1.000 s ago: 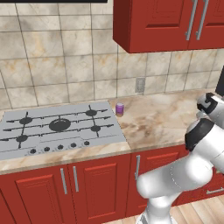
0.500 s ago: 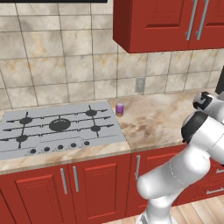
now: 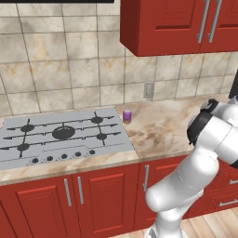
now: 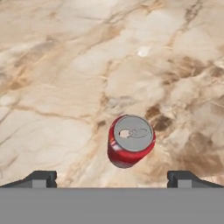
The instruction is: Four empty soda cans are scattered around the kitchen. Gather all the cans and cluster them next to the stove for recycling.
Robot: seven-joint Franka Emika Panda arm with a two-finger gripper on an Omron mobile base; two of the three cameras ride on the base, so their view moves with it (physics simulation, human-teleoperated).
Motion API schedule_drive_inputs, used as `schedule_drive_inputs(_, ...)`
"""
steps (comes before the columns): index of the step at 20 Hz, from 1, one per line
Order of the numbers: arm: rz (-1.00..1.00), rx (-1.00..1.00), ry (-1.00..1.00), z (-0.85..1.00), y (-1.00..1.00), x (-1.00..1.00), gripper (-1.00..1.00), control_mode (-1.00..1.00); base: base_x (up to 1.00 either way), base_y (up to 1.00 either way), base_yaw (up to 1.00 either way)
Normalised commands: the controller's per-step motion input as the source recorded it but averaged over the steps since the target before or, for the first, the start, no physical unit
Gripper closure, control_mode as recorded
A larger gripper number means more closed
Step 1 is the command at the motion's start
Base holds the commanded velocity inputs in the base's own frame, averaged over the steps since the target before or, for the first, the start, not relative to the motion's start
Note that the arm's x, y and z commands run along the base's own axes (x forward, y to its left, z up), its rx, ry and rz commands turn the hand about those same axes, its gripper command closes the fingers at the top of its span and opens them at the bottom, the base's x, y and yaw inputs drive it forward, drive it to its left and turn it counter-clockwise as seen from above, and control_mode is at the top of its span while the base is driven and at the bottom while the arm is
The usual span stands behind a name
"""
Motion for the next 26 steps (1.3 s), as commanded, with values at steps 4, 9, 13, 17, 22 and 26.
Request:
schedule_drive_inputs(4, 0.02, -0.07, 0.0, -0.16, 0.0, 0.15, -1.0, -1.0, 0.0, 0.0, 0.0)
schedule_drive_inputs(9, 0.01, -0.05, 0.0, -0.14, -0.03, 0.15, -1.0, -1.0, 0.0, 0.0, 0.0)
schedule_drive_inputs(13, 0.02, -0.05, 0.0, -0.18, -0.12, 0.1, -1.0, -1.0, 0.0, 0.0, 0.0)
schedule_drive_inputs(17, 0.02, -0.06, 0.0, -0.19, -0.24, 0.05, -1.0, -1.0, 0.0, 0.0, 0.0)
schedule_drive_inputs(22, 0.01, -0.03, 0.0, -0.17, -0.26, 0.07, -1.0, -1.0, 0.0, 0.0, 0.0)
schedule_drive_inputs(26, 0.0, -0.01, 0.01, -0.14, -0.06, 0.15, 1.0, -1.0, 0.0, 0.0, 0.0)
